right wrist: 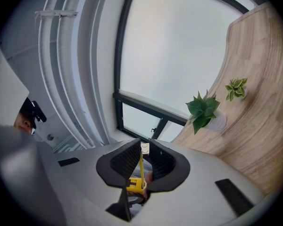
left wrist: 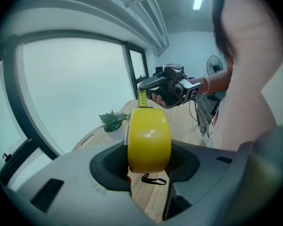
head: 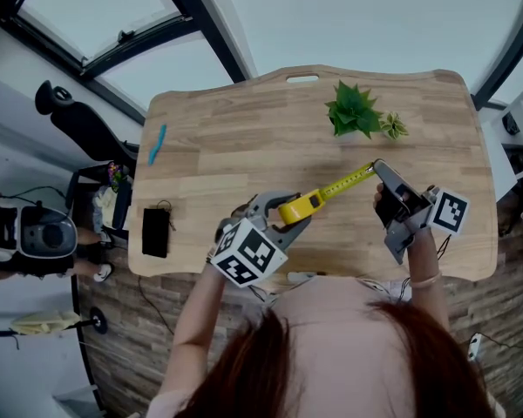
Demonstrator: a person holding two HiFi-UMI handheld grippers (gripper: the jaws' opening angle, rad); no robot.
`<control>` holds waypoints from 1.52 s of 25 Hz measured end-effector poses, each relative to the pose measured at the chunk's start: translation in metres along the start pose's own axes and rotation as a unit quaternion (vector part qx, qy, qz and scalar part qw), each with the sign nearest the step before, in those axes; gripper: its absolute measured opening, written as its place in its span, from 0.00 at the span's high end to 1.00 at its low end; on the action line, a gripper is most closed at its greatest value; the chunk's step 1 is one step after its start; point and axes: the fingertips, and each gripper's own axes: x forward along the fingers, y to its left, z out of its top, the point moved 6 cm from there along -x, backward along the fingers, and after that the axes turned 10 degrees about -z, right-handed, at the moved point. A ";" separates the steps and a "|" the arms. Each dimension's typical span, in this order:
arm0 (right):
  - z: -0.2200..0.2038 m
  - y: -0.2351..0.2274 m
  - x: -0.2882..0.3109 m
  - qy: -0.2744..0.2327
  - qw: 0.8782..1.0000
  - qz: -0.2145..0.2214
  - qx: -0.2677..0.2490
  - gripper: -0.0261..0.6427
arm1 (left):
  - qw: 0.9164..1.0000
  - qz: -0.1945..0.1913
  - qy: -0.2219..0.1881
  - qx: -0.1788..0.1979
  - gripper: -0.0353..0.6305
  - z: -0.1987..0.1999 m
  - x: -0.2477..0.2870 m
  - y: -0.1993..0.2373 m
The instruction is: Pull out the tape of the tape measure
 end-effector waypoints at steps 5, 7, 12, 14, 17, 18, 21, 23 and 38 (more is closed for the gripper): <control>-0.005 0.000 0.004 0.008 1.000 -0.001 -0.001 0.89 | 1.000 0.000 -0.002 -0.002 0.70 0.001 0.002 0.000; -0.008 0.000 0.005 0.010 1.000 -0.002 0.001 0.89 | 1.000 0.000 -0.002 -0.002 0.70 0.002 0.002 0.000; -0.014 0.002 0.007 0.019 1.000 0.001 -0.002 0.89 | 1.000 0.001 -0.005 -0.001 0.70 0.005 0.004 -0.001; -0.017 0.003 0.009 0.024 1.000 0.002 -0.003 0.89 | 1.000 0.001 -0.006 -0.001 0.70 0.007 0.004 -0.001; -0.022 0.005 0.011 0.032 0.999 0.005 -0.003 0.89 | 1.000 0.001 -0.008 -0.002 0.70 0.010 0.005 -0.001; -0.023 0.005 0.012 0.034 0.999 0.005 -0.005 0.89 | 1.000 0.002 -0.009 -0.002 0.70 0.010 0.005 -0.001; -0.028 0.006 0.015 0.042 0.999 0.007 -0.011 0.89 | 1.000 0.004 -0.009 -0.002 0.70 0.011 0.005 -0.001; -0.031 0.007 0.016 0.047 0.999 0.009 -0.014 0.89 | 1.000 0.006 -0.009 0.000 0.70 0.012 0.006 -0.001; -0.050 0.012 0.026 0.079 0.996 0.015 -0.024 0.89 | 1.000 0.011 -0.018 0.002 0.70 0.019 0.010 -0.002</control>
